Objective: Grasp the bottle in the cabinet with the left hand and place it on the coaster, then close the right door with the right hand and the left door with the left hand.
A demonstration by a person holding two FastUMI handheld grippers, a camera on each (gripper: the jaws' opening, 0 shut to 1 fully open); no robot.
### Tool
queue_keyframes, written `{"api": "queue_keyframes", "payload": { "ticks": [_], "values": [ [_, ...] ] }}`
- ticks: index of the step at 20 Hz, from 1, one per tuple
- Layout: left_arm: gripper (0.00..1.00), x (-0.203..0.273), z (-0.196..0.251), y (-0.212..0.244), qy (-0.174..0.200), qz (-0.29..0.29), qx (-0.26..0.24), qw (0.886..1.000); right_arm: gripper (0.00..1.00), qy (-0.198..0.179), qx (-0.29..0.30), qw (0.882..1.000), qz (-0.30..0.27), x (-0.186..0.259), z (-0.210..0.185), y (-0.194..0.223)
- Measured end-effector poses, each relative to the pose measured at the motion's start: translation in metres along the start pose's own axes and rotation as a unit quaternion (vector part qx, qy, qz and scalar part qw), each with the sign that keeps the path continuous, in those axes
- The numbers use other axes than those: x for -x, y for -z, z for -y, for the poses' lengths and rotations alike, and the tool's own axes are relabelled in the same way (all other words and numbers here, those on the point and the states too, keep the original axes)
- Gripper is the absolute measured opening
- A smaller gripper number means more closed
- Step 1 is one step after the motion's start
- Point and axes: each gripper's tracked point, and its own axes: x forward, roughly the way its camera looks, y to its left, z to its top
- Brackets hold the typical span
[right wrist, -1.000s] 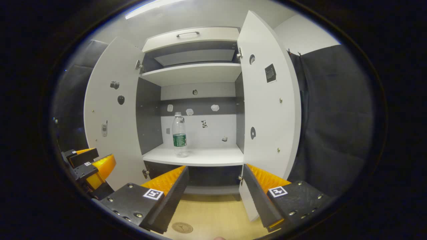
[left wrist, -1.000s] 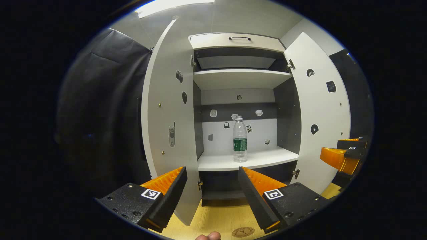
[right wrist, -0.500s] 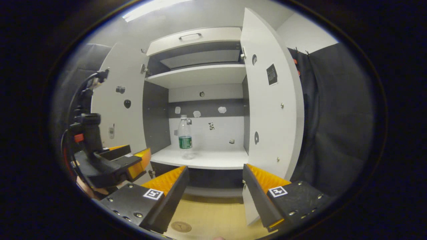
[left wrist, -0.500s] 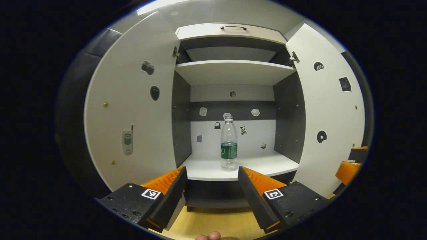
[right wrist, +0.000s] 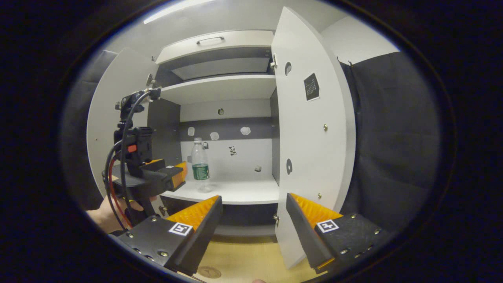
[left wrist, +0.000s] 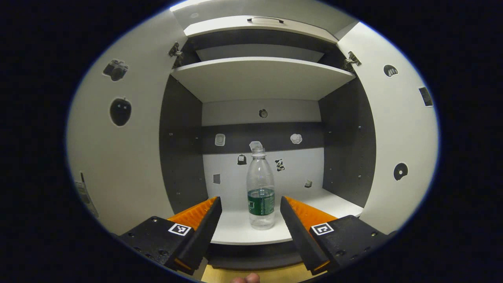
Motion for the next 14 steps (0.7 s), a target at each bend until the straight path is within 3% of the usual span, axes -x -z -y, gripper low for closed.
{"api": "queue_keyframes", "payload": {
  "ticks": [8, 14],
  "values": [
    [0.95, -0.062, 0.010, 0.002, 0.030, 0.001, 0.029, 0.999, 0.99, 0.030, 0.014, 0.999, -0.008, -0.011, -0.004, -0.002],
    [0.95, -0.093, 0.010, 0.001, 0.034, 0.005, 0.022, 0.999, 0.99, 0.039, 0.014, 0.999, -0.007, -0.018, -0.007, -0.006]
  ]
}}
